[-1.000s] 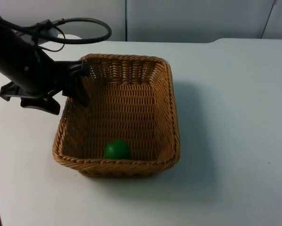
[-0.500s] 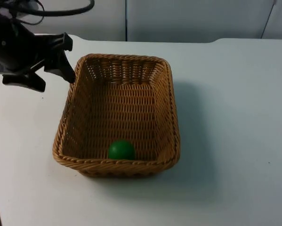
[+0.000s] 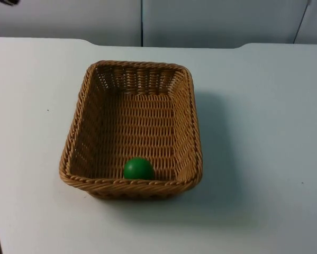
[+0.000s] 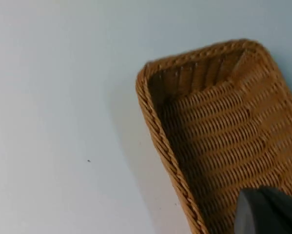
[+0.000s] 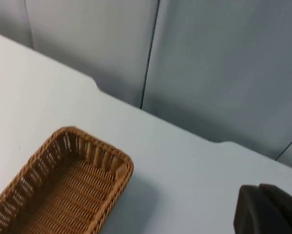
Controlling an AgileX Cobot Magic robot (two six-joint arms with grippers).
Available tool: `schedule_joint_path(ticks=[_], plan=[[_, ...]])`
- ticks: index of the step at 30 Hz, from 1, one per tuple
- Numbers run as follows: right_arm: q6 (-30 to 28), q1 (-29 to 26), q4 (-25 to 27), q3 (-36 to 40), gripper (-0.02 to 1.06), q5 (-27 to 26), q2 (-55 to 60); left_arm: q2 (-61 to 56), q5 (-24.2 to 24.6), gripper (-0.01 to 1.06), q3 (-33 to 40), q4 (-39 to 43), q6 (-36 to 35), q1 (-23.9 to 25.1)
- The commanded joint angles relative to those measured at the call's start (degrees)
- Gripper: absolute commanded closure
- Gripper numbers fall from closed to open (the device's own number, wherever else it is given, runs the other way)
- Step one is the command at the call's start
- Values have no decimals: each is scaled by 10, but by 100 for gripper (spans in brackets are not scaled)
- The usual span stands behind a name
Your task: Pick up the basket with the left hand and place the ball into the basket with the right hand.
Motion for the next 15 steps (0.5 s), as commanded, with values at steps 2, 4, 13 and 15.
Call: schedule_joint_path(ticks=[2,4,13,15], plan=[[50,28,-72,14,105,-8,-60,-94,-22,105,43,37,-33,-1],[76,44,-111,30,105,-7,-81,-126,-29,105,59,47,-42,-1],[304,161,-371,265,105,15,-210,-324,19,105,189,245,-204,-1],[341,175,-400,314,105,15,-223,-346,27,105,201,268,-221,-1]])
